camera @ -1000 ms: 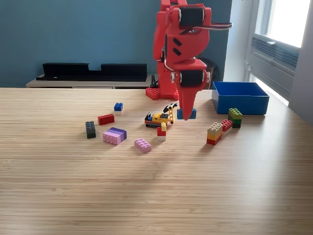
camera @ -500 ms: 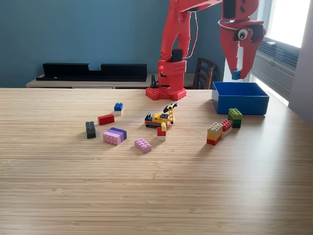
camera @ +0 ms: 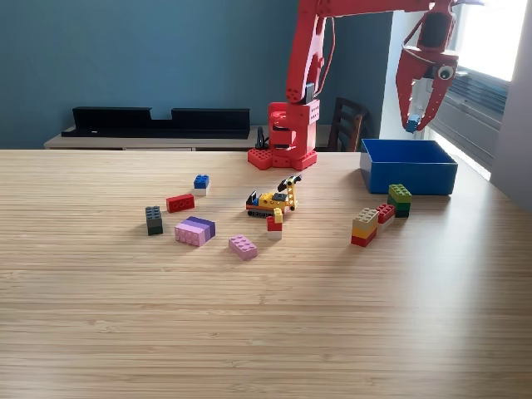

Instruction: Grasp a lego block and put it in the bin.

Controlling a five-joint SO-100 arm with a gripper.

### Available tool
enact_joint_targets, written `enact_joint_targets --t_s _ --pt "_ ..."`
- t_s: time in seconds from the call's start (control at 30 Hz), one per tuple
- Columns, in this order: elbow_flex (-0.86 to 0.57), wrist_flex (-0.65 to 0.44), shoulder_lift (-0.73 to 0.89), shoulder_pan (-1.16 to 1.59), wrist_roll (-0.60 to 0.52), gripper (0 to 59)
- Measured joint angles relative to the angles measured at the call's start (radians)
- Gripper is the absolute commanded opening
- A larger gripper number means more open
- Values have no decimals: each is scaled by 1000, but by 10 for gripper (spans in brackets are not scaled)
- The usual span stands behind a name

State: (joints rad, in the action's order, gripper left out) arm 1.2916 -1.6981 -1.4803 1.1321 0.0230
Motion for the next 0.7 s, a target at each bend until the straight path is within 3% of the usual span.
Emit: enact_joint_targets --t_s 0.07,0.17,0.27,0.4,0.53,0.7 --pt "0 0 0 23 8 7" --pt "0 0 0 32 18 162" --pt "0 0 0 32 31 274" --pt "0 0 0 32 41 319" --pt "0 0 0 32 43 239" --pt "-2 0 0 29 26 9"
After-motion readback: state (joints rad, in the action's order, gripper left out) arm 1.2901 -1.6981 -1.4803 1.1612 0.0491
